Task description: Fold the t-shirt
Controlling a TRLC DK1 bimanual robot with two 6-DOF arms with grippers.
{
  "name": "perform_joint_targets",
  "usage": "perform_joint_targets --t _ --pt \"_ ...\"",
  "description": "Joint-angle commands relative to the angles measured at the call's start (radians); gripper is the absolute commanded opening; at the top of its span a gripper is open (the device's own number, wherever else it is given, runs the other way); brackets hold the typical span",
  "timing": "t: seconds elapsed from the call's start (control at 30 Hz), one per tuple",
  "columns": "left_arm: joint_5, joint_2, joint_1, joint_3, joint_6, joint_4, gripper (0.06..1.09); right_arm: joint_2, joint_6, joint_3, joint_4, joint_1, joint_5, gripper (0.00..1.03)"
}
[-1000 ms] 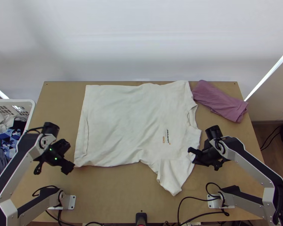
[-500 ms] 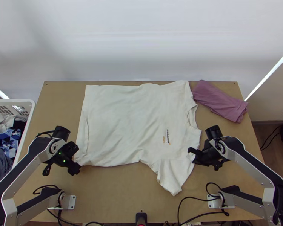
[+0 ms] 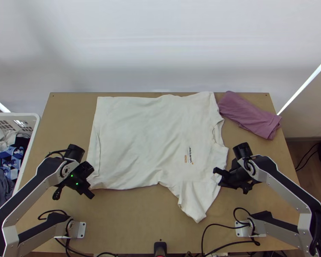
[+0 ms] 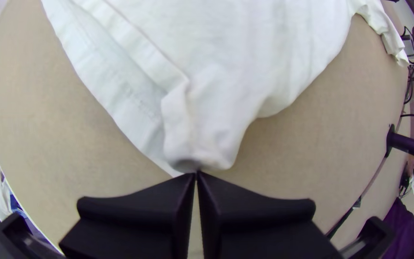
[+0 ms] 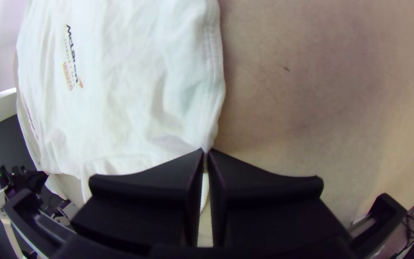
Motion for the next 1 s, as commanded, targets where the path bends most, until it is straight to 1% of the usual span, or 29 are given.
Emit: perform_joint_targets --t 0.0,0.1,0.17,0.2,0.3,0.33,0.37,0.5,0.57,0.7,0.77,0.9,0.97 --pt "0.01 -0.002 0.012 0.001 -0.011 0.014 0.1 -0.041 -0.009 -0.013 0.014 -0.001 0.021 0.03" --pt "0.013 0.001 0.078 0.074 -0.014 0.044 0.1 -0.085 -0.035 0.013 0.014 -0.013 0.021 0.03" --pt "0.022 0.006 0.112 0.131 -0.049 0.061 0.1 -0.136 -0.042 0.044 0.019 -0.005 0.021 0.03" --pt "0.042 0.006 0.121 0.162 -0.072 0.067 0.1 -0.159 -0.055 0.063 0.029 -0.004 0.023 0.03" --pt "0.079 0.013 0.146 0.225 -0.187 0.118 0.1 -0.193 -0.061 0.122 0.068 0.001 0.029 0.03" --pt "0.082 0.018 0.144 0.234 -0.242 0.152 0.1 -0.194 -0.084 0.152 0.074 0.002 0.052 0.03" --pt "0.085 0.022 0.144 0.24 -0.29 0.178 0.1 -0.191 -0.088 0.184 0.081 0.004 0.064 0.03" --pt "0.088 0.035 0.143 0.297 -0.459 0.267 0.1 -0.136 -0.092 0.351 0.091 -0.004 0.126 0.03" --pt "0.087 0.058 0.16 0.354 -0.523 0.294 0.1 -0.102 -0.095 0.446 0.106 -0.016 0.133 0.03" --pt "0.084 0.13 0.204 0.493 -0.608 0.294 0.1 -0.022 -0.118 0.649 0.137 -0.044 0.155 0.03" --pt "0.076 0.159 0.224 0.571 -0.635 0.296 0.1 0.024 -0.146 0.741 0.152 -0.061 0.158 0.03" --pt "0.059 0.194 0.244 0.725 -0.661 0.291 0.1 0.111 -0.152 0.906 0.155 -0.099 0.158 0.03" --pt "0.053 0.21 0.25 0.812 -0.667 0.29 0.1 0.139 -0.17 0.983 0.16 -0.104 0.17 0.03"
